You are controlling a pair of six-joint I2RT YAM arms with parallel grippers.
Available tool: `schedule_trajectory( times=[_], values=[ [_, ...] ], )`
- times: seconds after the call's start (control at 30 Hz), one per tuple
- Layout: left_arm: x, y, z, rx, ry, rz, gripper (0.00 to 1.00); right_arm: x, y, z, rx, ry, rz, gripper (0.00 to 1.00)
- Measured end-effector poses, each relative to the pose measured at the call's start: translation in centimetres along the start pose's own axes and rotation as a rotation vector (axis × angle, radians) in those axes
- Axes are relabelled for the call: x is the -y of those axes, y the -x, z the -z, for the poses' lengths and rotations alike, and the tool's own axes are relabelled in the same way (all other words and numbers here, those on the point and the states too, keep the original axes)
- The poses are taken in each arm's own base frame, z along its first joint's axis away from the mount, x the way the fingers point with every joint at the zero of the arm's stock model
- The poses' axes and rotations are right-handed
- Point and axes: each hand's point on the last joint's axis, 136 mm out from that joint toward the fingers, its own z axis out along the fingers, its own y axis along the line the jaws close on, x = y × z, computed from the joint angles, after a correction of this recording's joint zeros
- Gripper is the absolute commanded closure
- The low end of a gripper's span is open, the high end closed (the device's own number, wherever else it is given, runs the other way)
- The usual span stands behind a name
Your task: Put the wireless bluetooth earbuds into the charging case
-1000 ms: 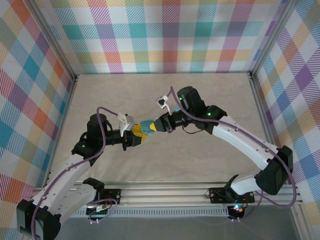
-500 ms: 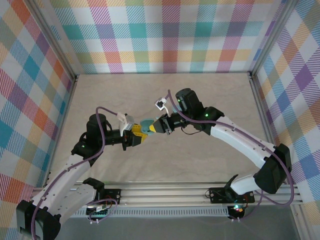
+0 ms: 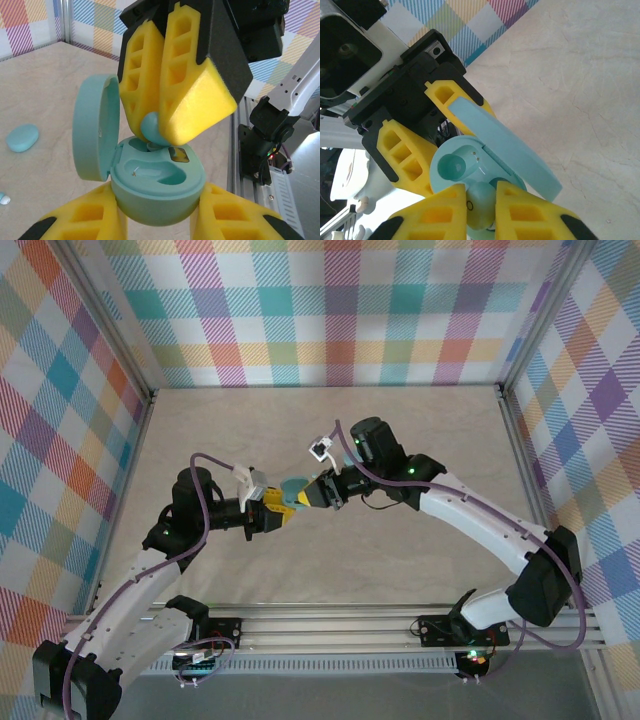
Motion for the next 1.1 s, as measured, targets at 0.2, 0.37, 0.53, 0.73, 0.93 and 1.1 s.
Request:
schedule_trajectory(
  times=[0.2, 0.37, 0.53, 0.73, 0.93, 1.1],
  values=[
    [-0.2, -0.2, 0.0, -0.007, 0.012, 0.020, 0.85, 0.1, 0.1, -0.1, -0.020, -0.011, -0.018, 0.65],
    [-0.2, -0.1, 0.0, -0.003, 0.012, 0.014, 0.85, 0.0, 0.4, 0.3, -0.028, -0.048, -0.026, 0.58],
    [-0.2, 0.4, 0.1, 0.014, 0.013, -0.004, 0.85, 0.2, 0.9, 0.8, -0.025, -0.092, -0.030, 0.56],
    [-0.1, 0.9, 0.1, 0.030, 0.011, -0.022, 0.85, 0.9, 1.2, 1.2, -0.021, -0.151, -0.036, 0.55],
    [0.0, 0.8, 0.2, 0.032, 0.011, -0.025, 0.85, 0.3, 2.3, 2.9, 0.029, -0.198, -0.011, 0.54],
    [0.1, 0.2, 0.5, 0.033, 0.030, -0.023, 0.85, -0.6, 4.1, 6.0, 0.117, -0.208, 0.005, 0.55]
  ],
)
